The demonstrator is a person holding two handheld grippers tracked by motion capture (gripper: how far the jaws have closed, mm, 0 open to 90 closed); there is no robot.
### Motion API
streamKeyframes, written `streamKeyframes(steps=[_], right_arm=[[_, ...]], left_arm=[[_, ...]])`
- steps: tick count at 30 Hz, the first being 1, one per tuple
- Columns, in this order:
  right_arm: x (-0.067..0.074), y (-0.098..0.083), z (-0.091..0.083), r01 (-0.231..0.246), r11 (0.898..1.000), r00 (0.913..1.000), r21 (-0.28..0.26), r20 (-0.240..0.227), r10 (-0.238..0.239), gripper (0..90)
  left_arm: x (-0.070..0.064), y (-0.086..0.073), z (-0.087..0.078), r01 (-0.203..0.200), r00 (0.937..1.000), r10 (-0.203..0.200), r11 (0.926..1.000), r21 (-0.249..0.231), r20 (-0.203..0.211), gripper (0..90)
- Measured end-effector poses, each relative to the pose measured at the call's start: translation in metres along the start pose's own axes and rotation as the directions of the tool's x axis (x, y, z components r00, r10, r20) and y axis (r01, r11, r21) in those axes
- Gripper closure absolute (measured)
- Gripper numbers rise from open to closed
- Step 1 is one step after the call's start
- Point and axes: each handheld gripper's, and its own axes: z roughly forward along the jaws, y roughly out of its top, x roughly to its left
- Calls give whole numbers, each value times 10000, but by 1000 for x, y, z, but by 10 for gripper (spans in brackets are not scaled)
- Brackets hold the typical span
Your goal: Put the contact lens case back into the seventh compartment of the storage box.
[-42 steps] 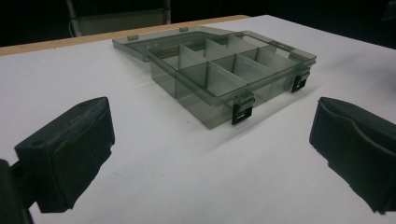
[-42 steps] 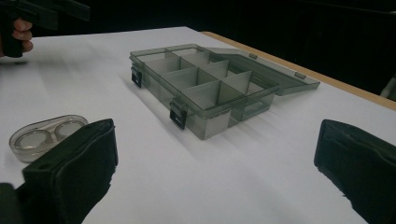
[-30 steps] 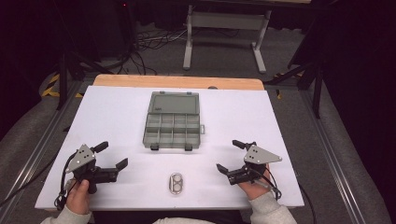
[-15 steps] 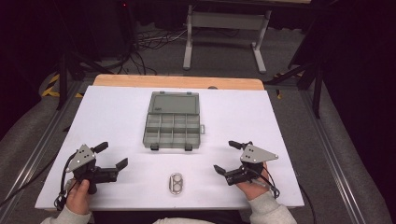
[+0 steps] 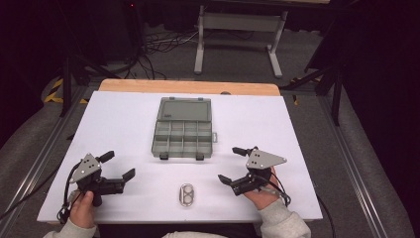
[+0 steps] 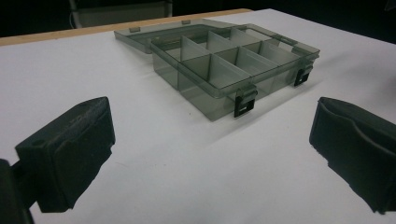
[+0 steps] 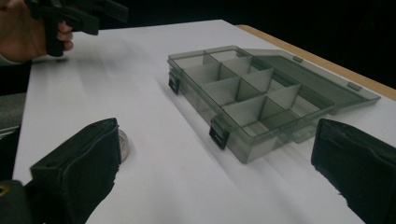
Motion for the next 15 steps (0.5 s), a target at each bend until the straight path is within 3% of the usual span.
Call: streamKeyframes(steps=[15], right_arm=[[6, 24, 26, 451, 9989, 9958, 105, -804, -441, 23]], left_arm=[[-1, 0, 0, -31, 10000, 31, 10000, 9, -6, 7]])
